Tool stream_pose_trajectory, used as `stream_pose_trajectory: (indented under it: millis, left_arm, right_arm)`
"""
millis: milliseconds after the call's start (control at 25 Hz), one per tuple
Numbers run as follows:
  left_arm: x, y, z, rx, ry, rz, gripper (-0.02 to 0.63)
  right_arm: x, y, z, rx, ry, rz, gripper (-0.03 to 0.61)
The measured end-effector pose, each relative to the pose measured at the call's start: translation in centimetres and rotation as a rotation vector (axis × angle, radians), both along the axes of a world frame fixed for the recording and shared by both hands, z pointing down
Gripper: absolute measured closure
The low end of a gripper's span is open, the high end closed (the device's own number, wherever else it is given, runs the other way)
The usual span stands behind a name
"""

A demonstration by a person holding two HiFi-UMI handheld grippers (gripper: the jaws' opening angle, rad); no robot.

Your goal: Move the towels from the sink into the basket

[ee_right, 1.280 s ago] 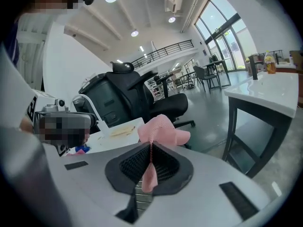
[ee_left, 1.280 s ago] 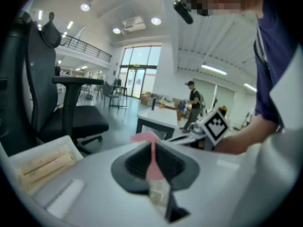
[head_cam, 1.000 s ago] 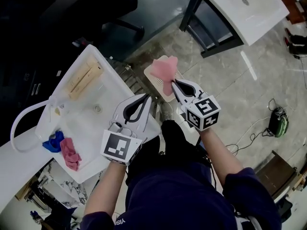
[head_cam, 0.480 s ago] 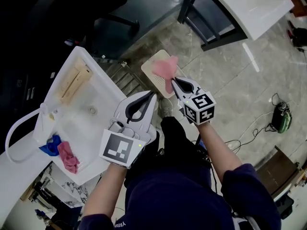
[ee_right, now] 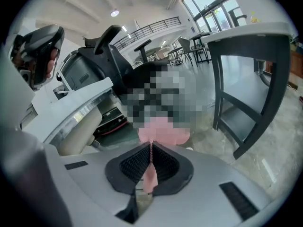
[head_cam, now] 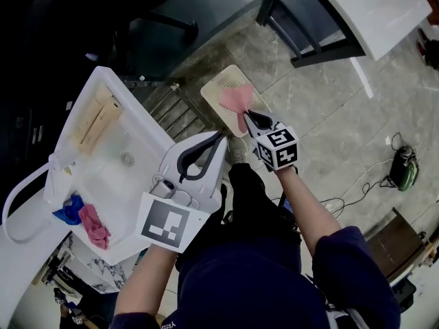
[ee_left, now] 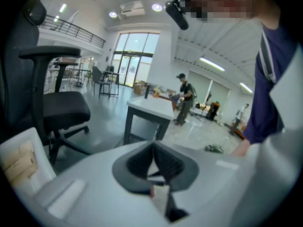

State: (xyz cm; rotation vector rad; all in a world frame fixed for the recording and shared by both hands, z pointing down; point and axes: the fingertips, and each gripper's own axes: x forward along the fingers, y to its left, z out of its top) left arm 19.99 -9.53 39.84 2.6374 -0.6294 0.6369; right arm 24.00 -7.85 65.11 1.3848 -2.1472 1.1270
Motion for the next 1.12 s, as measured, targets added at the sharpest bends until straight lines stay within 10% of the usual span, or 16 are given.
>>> stream_pose_trajectory:
  millis: [1120]
  left_arm:
    - [5.4,-2.9,10.7,-0.117,-0.092,0.174,0.606]
  right_arm:
    - [0.1,-0.9,17.4,-0.195,0.045,-0.008,0.561]
